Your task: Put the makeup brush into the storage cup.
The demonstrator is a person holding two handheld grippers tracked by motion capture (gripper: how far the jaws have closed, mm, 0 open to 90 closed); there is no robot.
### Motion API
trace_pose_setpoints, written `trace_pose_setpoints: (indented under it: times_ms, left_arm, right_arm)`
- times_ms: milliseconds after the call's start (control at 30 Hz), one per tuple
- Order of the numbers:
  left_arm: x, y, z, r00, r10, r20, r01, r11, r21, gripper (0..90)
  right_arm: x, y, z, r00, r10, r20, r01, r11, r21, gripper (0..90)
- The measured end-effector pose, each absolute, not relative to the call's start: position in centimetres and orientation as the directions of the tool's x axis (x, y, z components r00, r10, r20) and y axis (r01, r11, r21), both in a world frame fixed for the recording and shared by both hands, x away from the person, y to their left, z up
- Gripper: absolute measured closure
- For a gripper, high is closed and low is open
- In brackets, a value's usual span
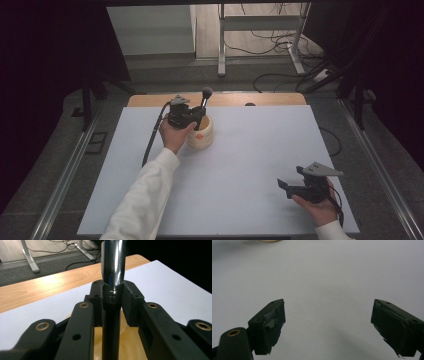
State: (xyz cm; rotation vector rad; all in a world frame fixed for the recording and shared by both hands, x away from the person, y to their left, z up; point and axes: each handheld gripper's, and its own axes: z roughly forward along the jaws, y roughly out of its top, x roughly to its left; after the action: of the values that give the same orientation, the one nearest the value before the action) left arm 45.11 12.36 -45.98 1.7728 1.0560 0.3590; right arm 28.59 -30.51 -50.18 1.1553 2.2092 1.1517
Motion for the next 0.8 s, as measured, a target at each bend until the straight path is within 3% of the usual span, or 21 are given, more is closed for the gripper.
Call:
trace_pose_setpoints:
  times_ms: [300, 333, 500, 667, 800]
  left_arm:
    - [44.8, 12.5, -46.9, 0.580, 0.788, -0.210, 0.503, -0.144, 0.852, 70.7]
    - [44.7, 12.5, -47.0, 0.587, 0.784, -0.203, 0.496, -0.150, 0.855, 67.5]
    - [43.9, 12.5, -46.5, 0.564, 0.815, -0.136, 0.463, -0.174, 0.869, 32.2]
    - [43.4, 13.2, -45.5, 0.565, 0.810, -0.157, 0.465, -0.155, 0.872, 16.7]
    - [43.3, 13.5, -45.4, 0.569, 0.803, -0.176, 0.485, -0.156, 0.860, 11.1]
  right_arm:
    - [28.6, -30.5, -50.2, -0.581, 0.813, 0.031, 0.491, 0.321, 0.810, 13.0]
    - [28.6, -30.5, -50.2, -0.582, 0.813, 0.031, 0.491, 0.321, 0.810, 13.0]
    - [28.6, -30.5, -50.2, -0.582, 0.813, 0.031, 0.491, 0.321, 0.810, 13.0]
    - [28.6, -30.5, -50.2, -0.582, 0.813, 0.032, 0.490, 0.319, 0.811, 13.1]
    - [28.6, -30.5, -50.2, -0.582, 0.813, 0.031, 0.491, 0.321, 0.810, 13.1]
